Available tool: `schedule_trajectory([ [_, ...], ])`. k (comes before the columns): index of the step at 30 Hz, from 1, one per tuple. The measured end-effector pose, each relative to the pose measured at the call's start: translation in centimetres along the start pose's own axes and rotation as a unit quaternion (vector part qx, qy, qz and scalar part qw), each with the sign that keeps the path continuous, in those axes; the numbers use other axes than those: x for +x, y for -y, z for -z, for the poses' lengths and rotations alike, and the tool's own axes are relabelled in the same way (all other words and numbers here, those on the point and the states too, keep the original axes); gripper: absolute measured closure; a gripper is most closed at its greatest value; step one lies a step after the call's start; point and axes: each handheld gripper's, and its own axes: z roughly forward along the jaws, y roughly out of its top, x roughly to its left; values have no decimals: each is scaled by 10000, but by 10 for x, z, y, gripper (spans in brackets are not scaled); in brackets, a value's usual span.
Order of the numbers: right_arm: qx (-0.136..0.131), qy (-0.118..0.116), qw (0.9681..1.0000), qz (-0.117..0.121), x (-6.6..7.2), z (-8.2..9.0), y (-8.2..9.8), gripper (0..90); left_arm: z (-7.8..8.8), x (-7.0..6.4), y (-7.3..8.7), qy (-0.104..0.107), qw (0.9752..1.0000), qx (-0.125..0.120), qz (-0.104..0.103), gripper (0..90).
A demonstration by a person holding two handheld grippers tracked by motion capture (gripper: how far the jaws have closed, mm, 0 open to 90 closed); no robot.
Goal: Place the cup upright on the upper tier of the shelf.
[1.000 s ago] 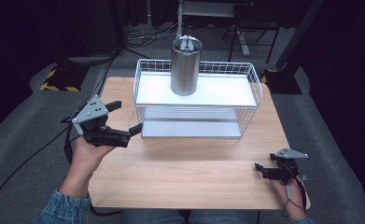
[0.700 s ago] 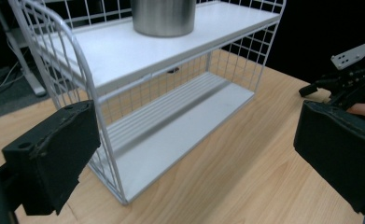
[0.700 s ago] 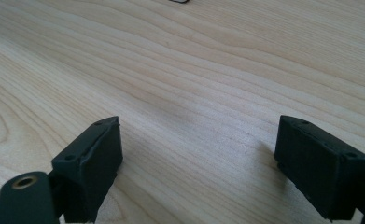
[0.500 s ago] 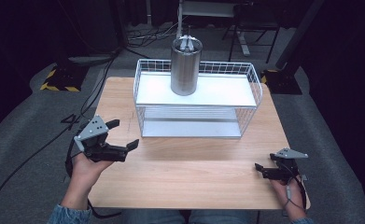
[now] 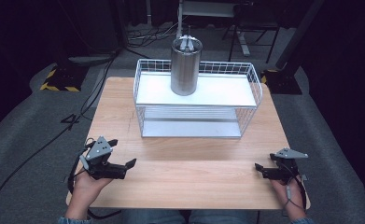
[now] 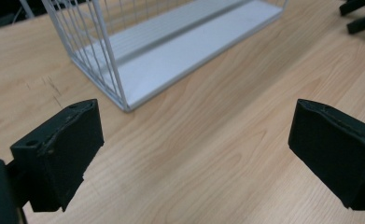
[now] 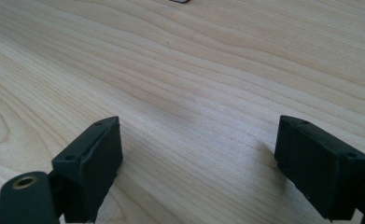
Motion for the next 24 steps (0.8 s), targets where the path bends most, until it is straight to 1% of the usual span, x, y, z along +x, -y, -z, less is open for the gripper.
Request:
schedule_trajectory([
  [2, -1, 0, 10000, 0, 0, 0, 0, 154, -5, 0, 6, -28, 9998, 170, -22, 38],
  [3, -1, 0, 10000, 0, 0, 0, 0, 154, -5, 0, 6, -28, 9998, 170, -22, 37],
  [4, -1, -1, 10000, 3, 0, 0, 0, 154, -9, 1, 12, 28, 9996, 256, 63, 38],
  [5, -1, -1, 10000, 3, 0, 0, 0, 154, -9, 1, 12, 28, 9996, 256, 63, 38],
  [6, -7, -7, 10000, 13, 0, 0, 0, 155, -13, 2, 16, 48, 9994, 313, 117, 38],
  [7, -6, -8, 10000, 12, 0, 0, 0, 154, -17, 3, 20, 44, 9990, 428, 128, 38],
  [8, -6, -8, 10000, 12, 0, 0, 0, 154, -19, 3, 22, 49, 9987, 471, 173, 39],
  [9, -7, -11, 10000, 8, 0, 0, 0, 154, -21, 4, 25, 33, 9983, 557, 149, 39],
  [10, -7, -11, 10000, 8, 0, 0, 0, 154, -21, 4, 25, 33, 9983, 557, 149, 39],
  [11, -8, -13, 10000, 8, 0, 0, 0, 154, -25, 4, 30, 14, 9976, 671, 181, 39],
  [12, -8, -14, 10000, 10, 0, 0, 0, 155, -27, 3, 32, 17, 9974, 688, 228, 39],
  [13, -9, -16, 10000, 13, 0, 0, 0, 155, -29, 4, 35, -3, 9969, 767, 201, 39],
  [14, -11, -16, 10000, 17, 0, 0, 0, 155, -29, 4, 35, -3, 9969, 767, 201, 39],
  [15, -11, -17, 10000, 16, 0, 0, 0, 155, -31, 3, 38, 3, 9961, 835, 280, 40],
  [16, -9, -15, 10000, 18, 0, 0, 0, 155, -32, 4, 40, -19, 9959, 874, 219, 40],
  [18, -10, -12, 10000, 18, 0, 0, 0, 155, -33, 3, 41, -24, 9955, 920, 229, 40],
  [20, -9, -14, 10000, 18, 0, 0, 0, 155, -35, 2, 45, -32, 9947, 998, 238, 40],
  [21, -10, -13, 10000, 18, 0, 0, 0, 154, -37, 1, 47, -30, 9937, 1093, 245, 40],
  [22, -10, -15, 10000, 19, 0, 0, 0, 155, -39, 1, 48, -45, 9930, 1159, 209, 41],
  [23, -10, -15, 10000, 19, 0, 0, 0, 155, -39, 1, 48, -45, 9930, 1159, 209, 41],
  [24, -10, -14, 10000, 18, 0, 0, 0, 155, -42, 0, 49, -13, 9912, 1302, 245, 41],
])
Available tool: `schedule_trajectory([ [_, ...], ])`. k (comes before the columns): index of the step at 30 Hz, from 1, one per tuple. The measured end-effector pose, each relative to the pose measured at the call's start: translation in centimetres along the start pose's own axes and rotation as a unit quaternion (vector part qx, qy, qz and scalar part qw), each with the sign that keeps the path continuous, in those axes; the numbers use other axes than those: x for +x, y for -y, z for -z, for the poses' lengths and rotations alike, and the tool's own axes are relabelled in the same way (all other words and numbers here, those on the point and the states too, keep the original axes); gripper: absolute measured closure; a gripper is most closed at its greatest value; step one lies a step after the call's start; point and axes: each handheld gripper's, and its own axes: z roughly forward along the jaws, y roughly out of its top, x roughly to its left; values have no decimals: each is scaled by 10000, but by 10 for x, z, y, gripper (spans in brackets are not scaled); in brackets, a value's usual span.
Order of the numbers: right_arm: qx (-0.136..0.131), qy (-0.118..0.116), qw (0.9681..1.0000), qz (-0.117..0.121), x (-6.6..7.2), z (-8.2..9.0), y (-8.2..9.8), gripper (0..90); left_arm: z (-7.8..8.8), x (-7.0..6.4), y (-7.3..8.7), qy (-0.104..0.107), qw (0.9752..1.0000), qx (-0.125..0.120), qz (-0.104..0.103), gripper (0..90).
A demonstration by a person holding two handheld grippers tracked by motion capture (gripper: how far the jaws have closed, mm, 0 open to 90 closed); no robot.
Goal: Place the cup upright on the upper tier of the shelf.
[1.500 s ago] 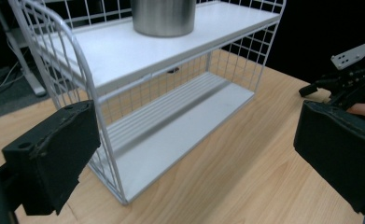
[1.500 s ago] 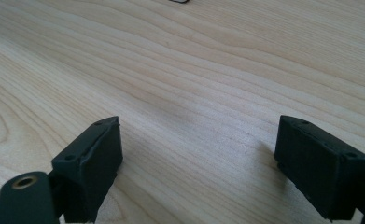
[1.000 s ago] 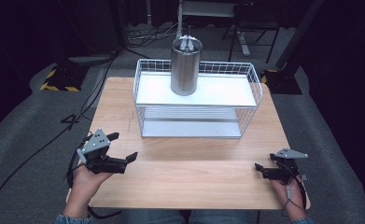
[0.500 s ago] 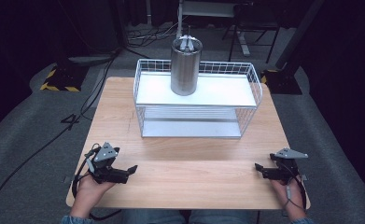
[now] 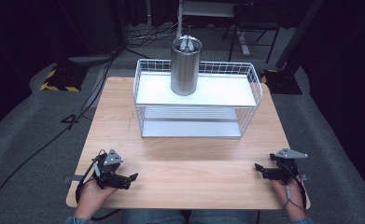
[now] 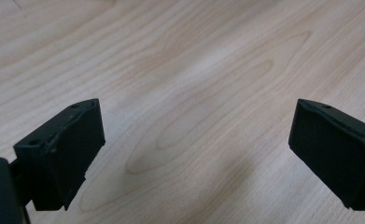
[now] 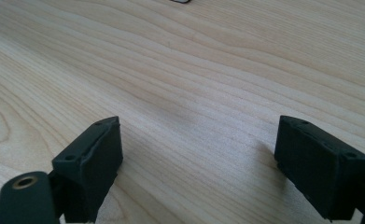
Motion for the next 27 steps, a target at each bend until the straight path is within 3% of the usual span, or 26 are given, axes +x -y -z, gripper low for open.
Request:
schedule_trajectory([
  [7, -3, 2, 10000, 3, 0, 0, 0, 155, -8, -1, 3, -125, 9990, 411, -78, 38],
  [12, 0, 1, 10000, 3, 0, 0, 0, 155, -11, -1, 6, -167, 9982, 569, -31, 33],
  [15, -1, 3, 10000, 7, 0, 0, 0, 155, -12, -1, 10, -190, 9987, 473, -46, 8],
  [18, 1, 2, 10000, 6, 0, 0, 0, 155, -14, 0, 17, -212, 9997, 105, -74, 0],
  [20, -2, 3, 10000, 7, 0, 0, 0, 155, -14, 0, 19, -203, 9998, 18, -90, 0],
  [27, -1, -2, 10000, 11, 0, 0, 0, 156, -14, 0, 20, -184, 9998, 11, -67, 4],
])
